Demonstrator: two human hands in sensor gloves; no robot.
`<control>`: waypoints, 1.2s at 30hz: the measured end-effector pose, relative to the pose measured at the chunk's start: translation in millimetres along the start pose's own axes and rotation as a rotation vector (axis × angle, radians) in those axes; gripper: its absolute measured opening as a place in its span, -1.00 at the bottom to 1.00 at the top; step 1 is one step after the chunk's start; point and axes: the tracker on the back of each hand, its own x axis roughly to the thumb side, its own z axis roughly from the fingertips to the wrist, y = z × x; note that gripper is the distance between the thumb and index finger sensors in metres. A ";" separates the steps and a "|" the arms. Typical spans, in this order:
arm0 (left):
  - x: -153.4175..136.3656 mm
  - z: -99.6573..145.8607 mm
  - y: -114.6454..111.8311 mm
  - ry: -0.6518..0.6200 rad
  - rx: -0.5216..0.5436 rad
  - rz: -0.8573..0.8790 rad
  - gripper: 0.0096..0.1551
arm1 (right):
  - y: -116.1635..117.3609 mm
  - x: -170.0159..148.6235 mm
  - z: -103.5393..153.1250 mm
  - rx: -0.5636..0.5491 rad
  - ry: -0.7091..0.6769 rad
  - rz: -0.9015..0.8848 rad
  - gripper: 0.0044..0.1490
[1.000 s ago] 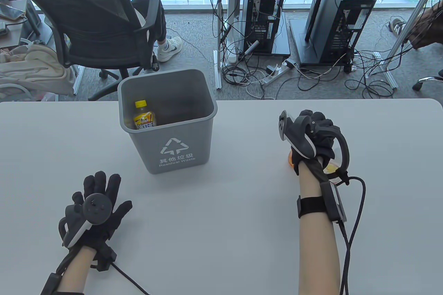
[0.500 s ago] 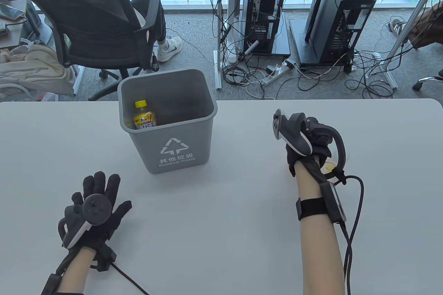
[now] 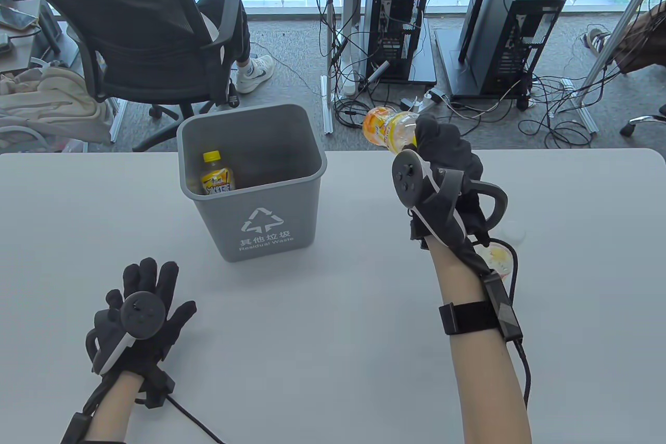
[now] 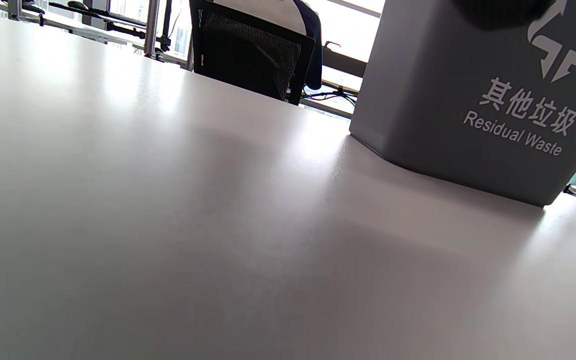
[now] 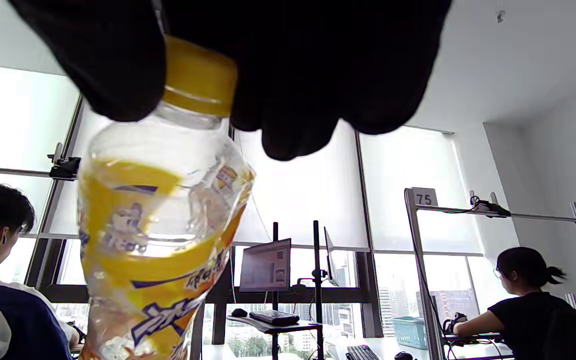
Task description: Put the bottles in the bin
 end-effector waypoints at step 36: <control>-4.6 -2.4 0.3 0.015 -0.016 0.020 0.00 | 51.1 115.1 33.5 0.181 -0.298 -0.128 -0.14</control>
